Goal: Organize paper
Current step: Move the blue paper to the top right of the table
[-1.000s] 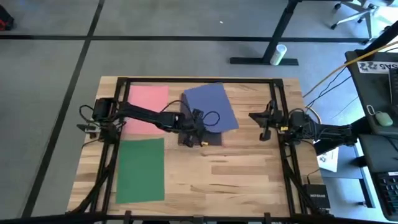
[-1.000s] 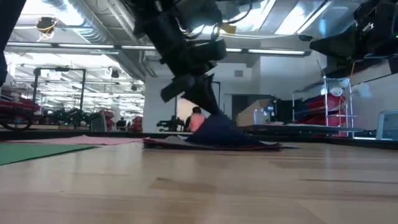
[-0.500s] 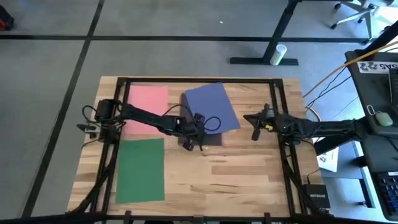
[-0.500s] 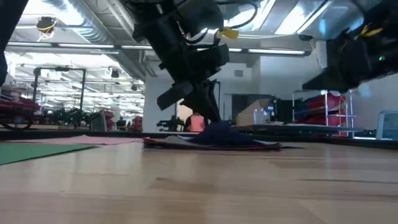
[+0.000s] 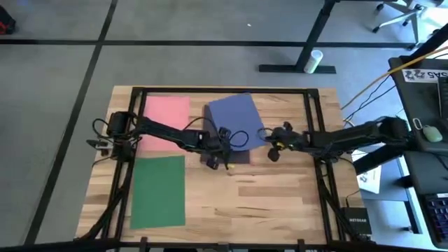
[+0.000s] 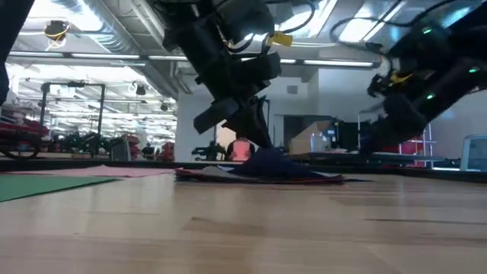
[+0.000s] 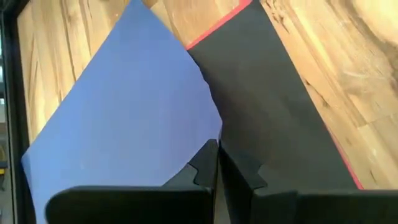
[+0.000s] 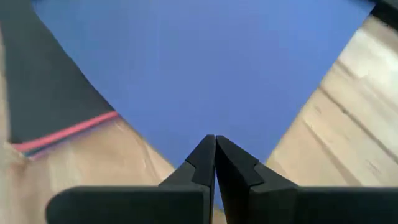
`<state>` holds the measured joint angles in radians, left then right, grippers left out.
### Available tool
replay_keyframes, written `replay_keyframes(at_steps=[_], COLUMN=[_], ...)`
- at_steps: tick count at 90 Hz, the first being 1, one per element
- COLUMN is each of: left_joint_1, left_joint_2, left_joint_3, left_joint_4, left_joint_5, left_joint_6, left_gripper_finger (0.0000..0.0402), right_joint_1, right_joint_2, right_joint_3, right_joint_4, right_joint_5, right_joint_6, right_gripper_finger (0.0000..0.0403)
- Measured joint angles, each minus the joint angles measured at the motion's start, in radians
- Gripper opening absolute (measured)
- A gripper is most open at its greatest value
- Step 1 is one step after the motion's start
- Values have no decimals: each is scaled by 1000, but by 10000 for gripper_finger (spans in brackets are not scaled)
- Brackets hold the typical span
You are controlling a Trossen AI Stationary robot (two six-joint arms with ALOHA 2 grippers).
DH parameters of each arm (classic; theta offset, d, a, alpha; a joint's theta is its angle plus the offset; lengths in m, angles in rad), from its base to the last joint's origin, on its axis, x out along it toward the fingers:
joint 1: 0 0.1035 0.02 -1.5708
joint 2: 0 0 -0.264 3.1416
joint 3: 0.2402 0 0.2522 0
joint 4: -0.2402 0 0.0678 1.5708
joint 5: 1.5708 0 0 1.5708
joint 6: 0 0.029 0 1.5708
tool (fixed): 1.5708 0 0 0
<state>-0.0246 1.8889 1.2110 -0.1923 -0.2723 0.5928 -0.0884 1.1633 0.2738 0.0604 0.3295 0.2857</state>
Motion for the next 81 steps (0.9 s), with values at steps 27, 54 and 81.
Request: replay_keyframes(at_steps=[27, 54, 81], left_joint_1=[-2, -4, -6], left_joint_2=[0, -2, -2], left_joint_3=[0, 1, -11], left_joint_4=[-1, -114, -241], left_joint_5=[15, -36, -53], left_joint_6=[-18, -181, -429], left_gripper_finger=[0, 0, 0], right_joint_1=[-125, -135, -130], right_joint_2=[271, 267, 265], right_joint_3=[104, 110, 112], right_joint_4=[21, -19, -80], right_joint_5=[-127, -195, -303], right_joint_6=[-68, -29, 84], right_gripper_finger=[0, 0, 0])
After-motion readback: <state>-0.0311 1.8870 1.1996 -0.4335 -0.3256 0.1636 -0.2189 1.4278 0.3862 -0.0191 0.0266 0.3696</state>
